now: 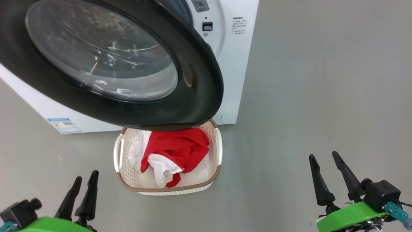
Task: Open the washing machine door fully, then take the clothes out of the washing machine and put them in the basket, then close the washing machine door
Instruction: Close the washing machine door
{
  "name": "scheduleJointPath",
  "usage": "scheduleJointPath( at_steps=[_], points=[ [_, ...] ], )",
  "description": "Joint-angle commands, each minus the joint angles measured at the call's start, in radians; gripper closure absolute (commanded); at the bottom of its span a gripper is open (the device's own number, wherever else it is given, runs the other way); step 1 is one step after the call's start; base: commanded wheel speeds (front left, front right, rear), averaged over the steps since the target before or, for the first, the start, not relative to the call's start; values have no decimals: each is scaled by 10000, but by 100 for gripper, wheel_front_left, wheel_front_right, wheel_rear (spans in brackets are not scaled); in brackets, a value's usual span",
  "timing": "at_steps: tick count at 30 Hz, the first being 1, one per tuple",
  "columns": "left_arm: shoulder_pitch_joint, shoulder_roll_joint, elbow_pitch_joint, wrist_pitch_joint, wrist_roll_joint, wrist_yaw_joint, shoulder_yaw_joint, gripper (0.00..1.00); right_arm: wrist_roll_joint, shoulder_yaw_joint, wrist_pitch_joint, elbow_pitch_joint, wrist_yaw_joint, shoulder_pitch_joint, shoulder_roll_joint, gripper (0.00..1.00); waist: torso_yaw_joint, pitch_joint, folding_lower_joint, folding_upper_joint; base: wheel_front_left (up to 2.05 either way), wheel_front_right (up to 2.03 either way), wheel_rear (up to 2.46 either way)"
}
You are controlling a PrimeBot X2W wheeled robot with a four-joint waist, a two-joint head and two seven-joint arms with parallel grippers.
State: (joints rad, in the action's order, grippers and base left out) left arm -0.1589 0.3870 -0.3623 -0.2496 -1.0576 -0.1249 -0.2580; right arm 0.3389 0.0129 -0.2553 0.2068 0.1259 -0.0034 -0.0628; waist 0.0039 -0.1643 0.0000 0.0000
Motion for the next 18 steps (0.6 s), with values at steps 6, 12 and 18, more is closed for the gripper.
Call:
scheduleJointPath(
  at_steps=[6, 12, 18],
  points=[
    [311, -270, 36, -121, 1491, -58, 1050, 0, -35, 111, -65, -311, 48, 14, -75, 0, -212, 37, 0, 0, 0, 0, 0],
    [579, -806, 143, -122, 3408, -58, 1789, 0, -16, 12, -65, -369, 48, -7, -57, 0, -283, 2, 0, 0, 0, 0, 0],
    [776, -1357, 627, -122, 5072, -58, 2664, 0, -21, -68, -65, -406, 48, -35, -32, 0, -312, -17, 0, 0, 0, 0, 0]
  ],
)
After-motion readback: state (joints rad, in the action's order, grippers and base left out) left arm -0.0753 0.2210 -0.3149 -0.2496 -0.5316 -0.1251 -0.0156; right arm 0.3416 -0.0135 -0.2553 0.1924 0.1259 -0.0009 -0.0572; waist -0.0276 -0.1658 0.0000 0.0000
